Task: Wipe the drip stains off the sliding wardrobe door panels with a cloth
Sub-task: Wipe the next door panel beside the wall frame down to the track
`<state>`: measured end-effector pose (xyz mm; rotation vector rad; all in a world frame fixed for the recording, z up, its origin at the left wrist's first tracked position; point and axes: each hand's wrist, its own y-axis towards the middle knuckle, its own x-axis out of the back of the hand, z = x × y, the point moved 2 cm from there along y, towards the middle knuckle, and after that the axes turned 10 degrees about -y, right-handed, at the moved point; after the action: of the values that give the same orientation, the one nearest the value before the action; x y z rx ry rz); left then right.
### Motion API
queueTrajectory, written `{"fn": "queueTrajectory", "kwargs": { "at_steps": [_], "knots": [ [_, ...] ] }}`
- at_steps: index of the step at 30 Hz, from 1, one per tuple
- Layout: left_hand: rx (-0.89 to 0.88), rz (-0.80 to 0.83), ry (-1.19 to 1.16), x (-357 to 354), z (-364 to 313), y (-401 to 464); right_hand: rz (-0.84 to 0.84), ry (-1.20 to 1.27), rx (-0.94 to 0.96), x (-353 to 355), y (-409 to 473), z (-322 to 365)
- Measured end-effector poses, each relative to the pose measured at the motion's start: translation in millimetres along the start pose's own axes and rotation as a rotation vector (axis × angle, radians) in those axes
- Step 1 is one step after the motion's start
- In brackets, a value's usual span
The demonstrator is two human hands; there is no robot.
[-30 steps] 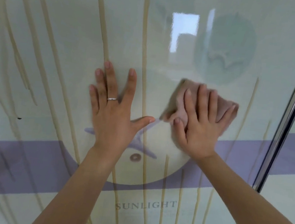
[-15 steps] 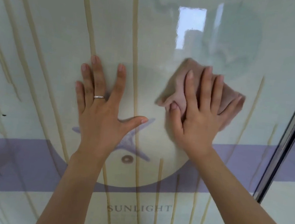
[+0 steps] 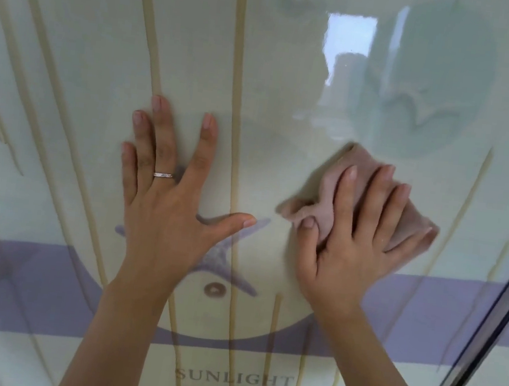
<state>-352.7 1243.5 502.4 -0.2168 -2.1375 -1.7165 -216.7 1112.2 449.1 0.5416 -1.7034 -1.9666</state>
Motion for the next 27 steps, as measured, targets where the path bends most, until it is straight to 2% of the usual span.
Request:
{"fn": "queueTrajectory", "kwargs": {
  "at_steps": [7, 13, 19, 21, 24, 25, 27],
  "knots": [
    [0.009, 0.008, 0.014, 3.1, -1.8, 0.9, 0.026, -0.047, 0.138, 1.2, -44.6, -13.2],
    [0.01, 0.004, 0.007, 2.4, -2.3, 1.8, -0.018, -0.035, -0.12, 0.1, 17.8, 4.6],
    [0.006, -0.009, -0.001, 0.8, -1.4, 1.2, 0.085, -0.054, 0.121, 4.1, -55.2, -9.8],
    [0.003, -0.009, -0.002, 1.3, -1.4, 1.1, 0.075, -0.039, 0.049, 4.5, -36.6, -10.2],
    [0.004, -0.008, -0.008, 0.7, 0.0, 2.1, 0.0, 0.011, -0.18, 3.5, 27.5, 7.2],
    [0.005, -0.008, -0.013, 0.6, 0.1, 1.9, -0.017, 0.012, -0.21, 2.9, 39.8, 14.8],
    [0.003, -0.008, -0.021, -0.1, 0.6, 1.6, -0.024, -0.007, -0.139, 2.7, 33.9, 24.7]
  ]
}}
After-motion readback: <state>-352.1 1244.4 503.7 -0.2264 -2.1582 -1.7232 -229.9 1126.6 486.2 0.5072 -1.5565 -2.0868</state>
